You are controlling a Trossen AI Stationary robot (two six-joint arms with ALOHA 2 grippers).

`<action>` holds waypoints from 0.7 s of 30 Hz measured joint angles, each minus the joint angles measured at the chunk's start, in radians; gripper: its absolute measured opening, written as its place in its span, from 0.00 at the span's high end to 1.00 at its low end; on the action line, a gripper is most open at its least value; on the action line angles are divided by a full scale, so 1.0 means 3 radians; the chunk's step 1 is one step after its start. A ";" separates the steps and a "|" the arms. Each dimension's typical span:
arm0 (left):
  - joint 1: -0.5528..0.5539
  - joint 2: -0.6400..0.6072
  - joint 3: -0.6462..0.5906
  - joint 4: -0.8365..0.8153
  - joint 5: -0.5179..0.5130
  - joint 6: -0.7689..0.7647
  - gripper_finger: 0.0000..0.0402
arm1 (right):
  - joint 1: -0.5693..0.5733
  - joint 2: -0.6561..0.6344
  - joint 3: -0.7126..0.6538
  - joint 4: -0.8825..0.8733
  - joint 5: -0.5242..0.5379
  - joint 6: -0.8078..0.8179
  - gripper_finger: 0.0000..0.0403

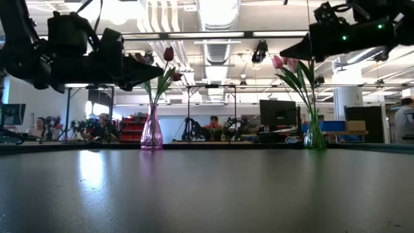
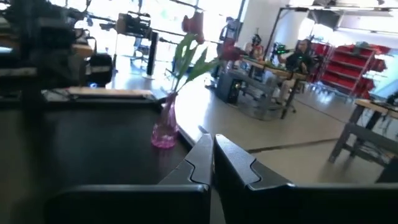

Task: Sort flowers into vase by color
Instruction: Return to Home Position

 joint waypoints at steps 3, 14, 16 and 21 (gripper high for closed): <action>0.0006 -0.0053 -0.0065 0.0003 0.0000 -0.0015 1.00 | 0.0155 -0.0021 -0.0136 0.0039 0.0004 0.0015 0.98; 0.0013 -0.0502 -0.0505 -0.0006 -0.0136 -0.0050 1.00 | 0.0306 -0.0416 -0.0657 -0.0004 -0.0302 0.0290 0.98; 0.0013 -0.0609 -0.0497 -0.0236 -0.0173 -0.0085 1.00 | 0.0308 -0.0511 -0.0756 -0.0009 -0.0301 0.0294 0.98; 0.0007 -0.0757 -0.0505 -0.0512 -0.0253 -0.0094 1.00 | 0.0309 -0.0765 -0.0963 -0.0056 -0.0301 0.0318 0.98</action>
